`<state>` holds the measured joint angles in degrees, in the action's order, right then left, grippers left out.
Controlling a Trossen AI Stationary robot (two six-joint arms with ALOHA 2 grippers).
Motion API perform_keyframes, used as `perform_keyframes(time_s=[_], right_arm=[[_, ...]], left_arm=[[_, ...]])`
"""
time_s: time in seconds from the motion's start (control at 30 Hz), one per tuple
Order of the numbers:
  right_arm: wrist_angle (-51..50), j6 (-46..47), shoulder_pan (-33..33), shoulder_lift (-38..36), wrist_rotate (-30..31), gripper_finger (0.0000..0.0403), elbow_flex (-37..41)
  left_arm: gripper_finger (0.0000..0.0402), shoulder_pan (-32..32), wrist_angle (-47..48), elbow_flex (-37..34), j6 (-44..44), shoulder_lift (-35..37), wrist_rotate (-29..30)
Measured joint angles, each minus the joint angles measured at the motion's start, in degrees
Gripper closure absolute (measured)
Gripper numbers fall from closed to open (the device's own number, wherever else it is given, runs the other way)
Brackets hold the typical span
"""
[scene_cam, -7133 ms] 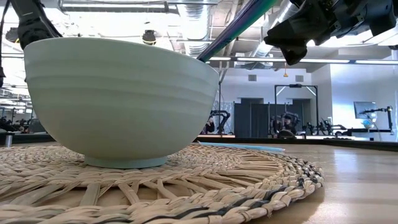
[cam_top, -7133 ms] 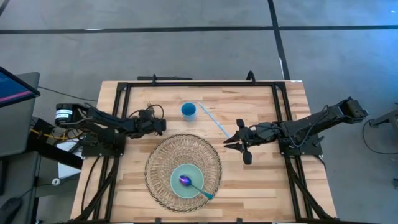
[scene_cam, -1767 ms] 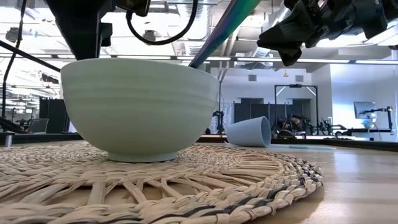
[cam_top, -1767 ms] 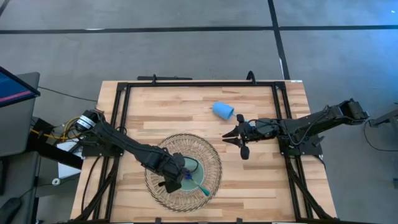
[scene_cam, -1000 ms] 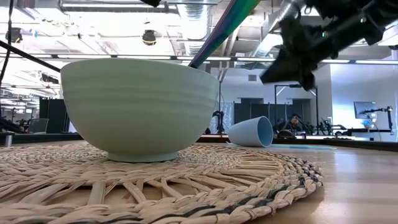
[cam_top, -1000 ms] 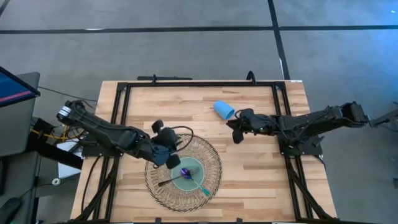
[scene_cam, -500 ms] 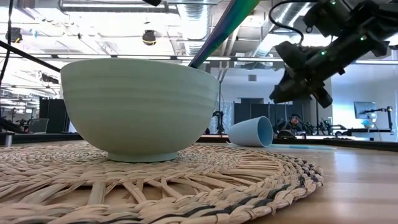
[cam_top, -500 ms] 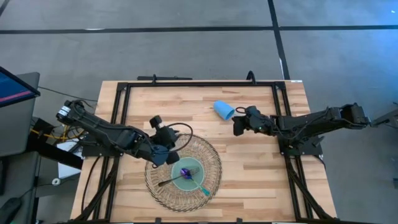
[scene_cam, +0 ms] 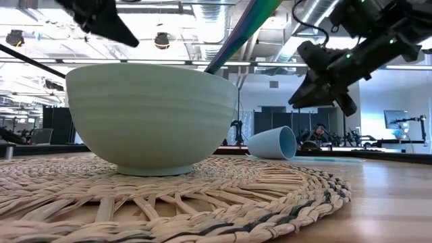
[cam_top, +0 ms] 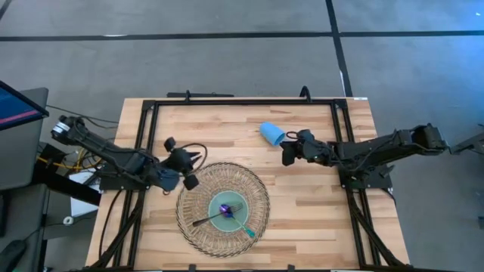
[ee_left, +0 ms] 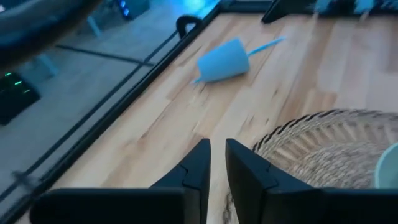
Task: Pick & Place Utensil
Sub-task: Put the blue cup on the top right of the woven placemat
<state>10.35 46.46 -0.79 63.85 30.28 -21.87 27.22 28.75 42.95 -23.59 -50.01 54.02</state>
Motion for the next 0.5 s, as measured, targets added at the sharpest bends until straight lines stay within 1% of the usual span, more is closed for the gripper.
perform_keyframes(time_s=[0.17,0.27,0.37,0.5], right_arm=[[5.75,0.71,0.01,7.65,-0.15,0.0335,0.0],[10.68,3.18,-0.54,12.2,-0.02,0.0335,-0.02],[16.09,4.83,-1.41,16.04,0.28,0.0335,-0.02],[19.84,5.55,-2.07,20.59,0.26,0.0335,-0.04]], left_arm=[[0.0367,0.0,-19.38,-12.65,7.56,6.16,-1.73],[0.0375,0.0,-26.86,-17.02,10.06,8.1,-1.78],[0.0379,-0.02,-28.48,-18.77,10.3,8.91,-1.69],[0.038,-0.01,-28.98,-19.05,12.13,8.71,-2.14]])
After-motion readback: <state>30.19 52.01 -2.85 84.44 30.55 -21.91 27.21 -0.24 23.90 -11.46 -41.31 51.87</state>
